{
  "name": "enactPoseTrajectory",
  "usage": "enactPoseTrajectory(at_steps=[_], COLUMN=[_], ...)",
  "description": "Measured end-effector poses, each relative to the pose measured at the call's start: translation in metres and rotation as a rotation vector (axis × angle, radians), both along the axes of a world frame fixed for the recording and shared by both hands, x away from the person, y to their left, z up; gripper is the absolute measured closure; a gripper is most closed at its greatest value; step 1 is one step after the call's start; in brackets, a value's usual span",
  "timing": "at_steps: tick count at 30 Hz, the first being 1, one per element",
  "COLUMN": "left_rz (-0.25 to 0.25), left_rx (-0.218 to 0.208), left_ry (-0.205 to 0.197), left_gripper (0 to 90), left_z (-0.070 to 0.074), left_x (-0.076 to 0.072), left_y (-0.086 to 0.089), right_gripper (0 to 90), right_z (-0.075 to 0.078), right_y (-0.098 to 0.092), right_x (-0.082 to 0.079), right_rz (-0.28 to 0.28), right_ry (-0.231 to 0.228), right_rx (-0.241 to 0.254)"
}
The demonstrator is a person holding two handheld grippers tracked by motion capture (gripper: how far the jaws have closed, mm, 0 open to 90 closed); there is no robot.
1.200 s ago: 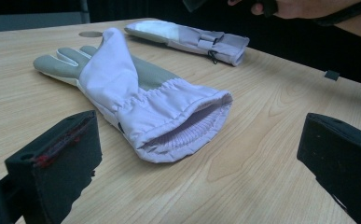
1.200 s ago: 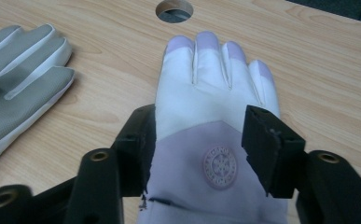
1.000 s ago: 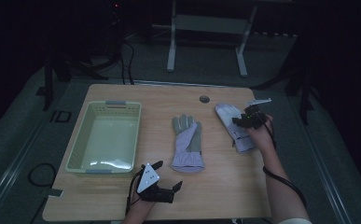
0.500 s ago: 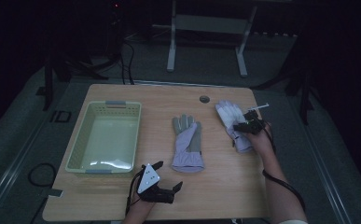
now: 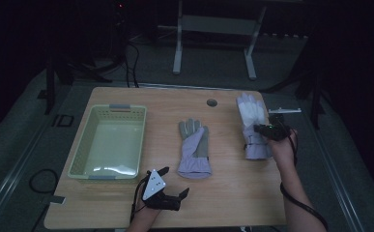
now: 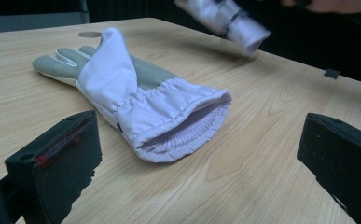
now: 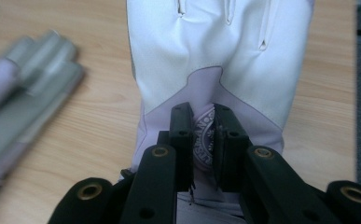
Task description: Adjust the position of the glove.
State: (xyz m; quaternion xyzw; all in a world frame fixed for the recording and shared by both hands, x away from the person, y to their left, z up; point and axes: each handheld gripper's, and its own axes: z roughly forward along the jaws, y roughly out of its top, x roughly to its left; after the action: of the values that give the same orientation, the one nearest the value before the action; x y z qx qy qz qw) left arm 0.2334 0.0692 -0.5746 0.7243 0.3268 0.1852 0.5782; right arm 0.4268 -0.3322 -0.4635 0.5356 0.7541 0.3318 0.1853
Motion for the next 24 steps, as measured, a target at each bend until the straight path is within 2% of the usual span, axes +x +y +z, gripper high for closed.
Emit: enactPoseTrajectory(at_steps=[1,2,3,4,5,6,7,9,11,13,14,17,19,20,21,24], left_rz=[0.001,0.001,0.0,0.0,0.0,0.0,0.0,-0.001,-0.004,-0.003,-0.003,-0.004,-0.005,-0.005,-0.004,-0.005], left_rx=[-0.001,-0.001,0.001,0.001,0.001,0.001,0.001,0.001,-0.004,-0.002,-0.001,0.006,0.005,0.005,0.001,0.004], left_ry=[0.0,0.0,-0.001,-0.001,-0.003,-0.003,-0.001,0.001,0.003,0.001,-0.001,-0.006,-0.006,-0.006,-0.004,-0.005], left_gripper=[0.0,0.0,0.0,0.0,0.0,0.0,0.0,0.0,0.0,0.0,0.0,0.0,0.0,0.0,0.0,0.0], left_z=[0.0,0.0,0.0,0.0,0.0,0.0,0.0,0.0,0.0,0.0,0.0,0.0,0.0,0.0,0.0,0.0], left_x=[0.0,0.0,0.0,0.0,0.0,0.0,0.0,0.0,0.0,0.0,0.0,-0.001,-0.001,-0.001,-0.001,-0.001], left_y=[0.0,0.0,0.0,0.0,0.0,0.0,0.0,0.0,0.0,0.0,0.0,-0.001,-0.001,-0.001,-0.001,0.0], right_gripper=[80.2,80.2,80.2,80.2,80.2,80.2,80.2,80.2,80.2,80.2,80.2,80.2,80.1,80.1,80.0,79.8], right_z=[0.011,0.011,0.019,0.019,0.024,0.024,0.026,0.025,0.021,0.02,0.013,0.005,-0.013,-0.013,-0.025,-0.034], right_y=[0.002,0.002,0.003,0.003,0.003,0.003,0.002,0.001,0.003,0.004,0.008,0.009,0.01,0.01,0.012,0.013], right_x=[-0.012,-0.012,-0.025,-0.025,-0.036,-0.036,-0.046,-0.05,-0.062,-0.065,-0.069,-0.069,-0.064,-0.064,-0.059,-0.055], right_rz=[-0.017,-0.017,-0.048,-0.048,-0.078,-0.078,-0.114,-0.119,-0.141,-0.153,-0.17,-0.172,-0.183,-0.183,-0.187,-0.185], right_ry=[-0.016,-0.016,-0.033,-0.033,-0.046,-0.046,-0.052,-0.051,-0.034,-0.038,-0.03,-0.011,0.033,0.033,0.067,0.087], right_rx=[-0.006,-0.006,0.001,0.001,0.002,0.002,0.015,0.014,0.018,0.014,-0.012,-0.012,0.0,0.0,-0.007,-0.02])
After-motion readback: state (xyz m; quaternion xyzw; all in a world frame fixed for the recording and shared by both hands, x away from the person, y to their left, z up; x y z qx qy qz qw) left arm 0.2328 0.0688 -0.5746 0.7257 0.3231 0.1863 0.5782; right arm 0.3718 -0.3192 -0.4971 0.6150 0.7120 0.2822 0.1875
